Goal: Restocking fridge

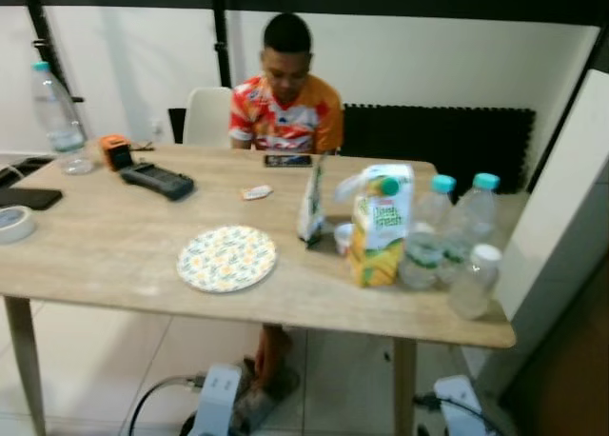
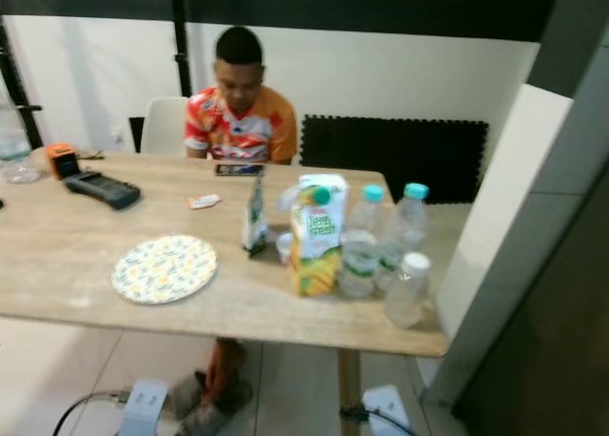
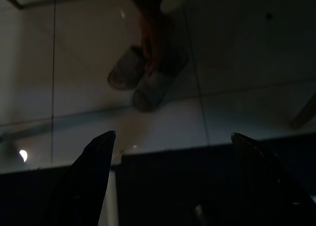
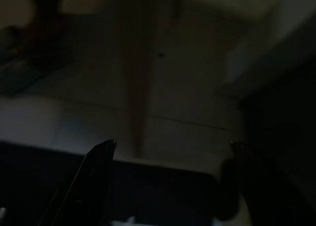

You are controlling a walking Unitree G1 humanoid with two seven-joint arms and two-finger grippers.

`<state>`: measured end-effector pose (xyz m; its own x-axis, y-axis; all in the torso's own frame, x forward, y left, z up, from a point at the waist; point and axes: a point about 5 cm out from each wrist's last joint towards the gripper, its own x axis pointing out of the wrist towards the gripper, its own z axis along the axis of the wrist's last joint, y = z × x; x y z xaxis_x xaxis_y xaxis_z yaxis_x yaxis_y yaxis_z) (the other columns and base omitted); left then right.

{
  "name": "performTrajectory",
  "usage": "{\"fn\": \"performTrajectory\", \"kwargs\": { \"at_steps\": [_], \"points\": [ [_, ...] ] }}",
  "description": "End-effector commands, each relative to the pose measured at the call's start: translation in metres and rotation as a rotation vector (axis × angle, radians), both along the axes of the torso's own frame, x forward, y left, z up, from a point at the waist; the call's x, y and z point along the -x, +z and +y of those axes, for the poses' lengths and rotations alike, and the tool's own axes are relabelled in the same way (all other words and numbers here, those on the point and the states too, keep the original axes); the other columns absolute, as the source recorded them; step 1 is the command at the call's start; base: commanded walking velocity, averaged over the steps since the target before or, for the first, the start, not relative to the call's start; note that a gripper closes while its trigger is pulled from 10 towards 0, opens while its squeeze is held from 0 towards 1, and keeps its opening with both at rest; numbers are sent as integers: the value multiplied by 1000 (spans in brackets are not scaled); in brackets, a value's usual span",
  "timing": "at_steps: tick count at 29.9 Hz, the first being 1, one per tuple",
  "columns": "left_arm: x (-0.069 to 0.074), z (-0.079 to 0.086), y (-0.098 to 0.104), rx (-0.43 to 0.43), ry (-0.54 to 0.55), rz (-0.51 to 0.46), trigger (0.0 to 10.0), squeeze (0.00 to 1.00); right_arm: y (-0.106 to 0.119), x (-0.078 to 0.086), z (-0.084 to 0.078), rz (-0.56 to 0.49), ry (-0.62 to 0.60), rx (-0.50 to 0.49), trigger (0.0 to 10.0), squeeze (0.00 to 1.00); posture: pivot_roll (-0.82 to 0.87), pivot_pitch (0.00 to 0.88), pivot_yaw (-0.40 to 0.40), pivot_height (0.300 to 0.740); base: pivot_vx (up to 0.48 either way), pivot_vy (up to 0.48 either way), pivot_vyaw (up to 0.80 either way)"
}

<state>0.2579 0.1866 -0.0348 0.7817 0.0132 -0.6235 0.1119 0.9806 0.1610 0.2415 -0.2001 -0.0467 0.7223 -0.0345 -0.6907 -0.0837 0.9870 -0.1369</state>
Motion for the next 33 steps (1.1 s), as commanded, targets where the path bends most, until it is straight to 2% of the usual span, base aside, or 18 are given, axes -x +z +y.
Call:
{"fn": "performTrajectory", "kwargs": {
  "at_steps": [1,6,19,24,27,33],
  "points": [
    [3,3,-2,-7,2,9,10000,0,-3,3,4,13,-3,-12,10000,0,-52,48,-36,740,0,0,0],
    [3,5,-2,5,28,10,10000,0,-3,3,4,14,-3,-12,10000,0,-52,48,-36,740,0,0,0],
    [3,5,-2,-11,8,6,10000,0,-3,3,5,15,1,-12,10000,0,-51,51,-36,740,0,0,0],
    [5,4,-3,-16,4,17,10000,0,-3,3,4,12,2,-12,10000,0,-51,51,-36,740,0,-436,0],
    [5,5,-4,-1,41,16,10000,0,-2,1,5,10,13,-7,10000,0,-51,49,-38,740,0,0,0],
    [6,5,-5,4,45,32,10000,0,0,-1,3,5,56,10,10000,0,-52,47,-42,740,0,0,0]
  ]
}}
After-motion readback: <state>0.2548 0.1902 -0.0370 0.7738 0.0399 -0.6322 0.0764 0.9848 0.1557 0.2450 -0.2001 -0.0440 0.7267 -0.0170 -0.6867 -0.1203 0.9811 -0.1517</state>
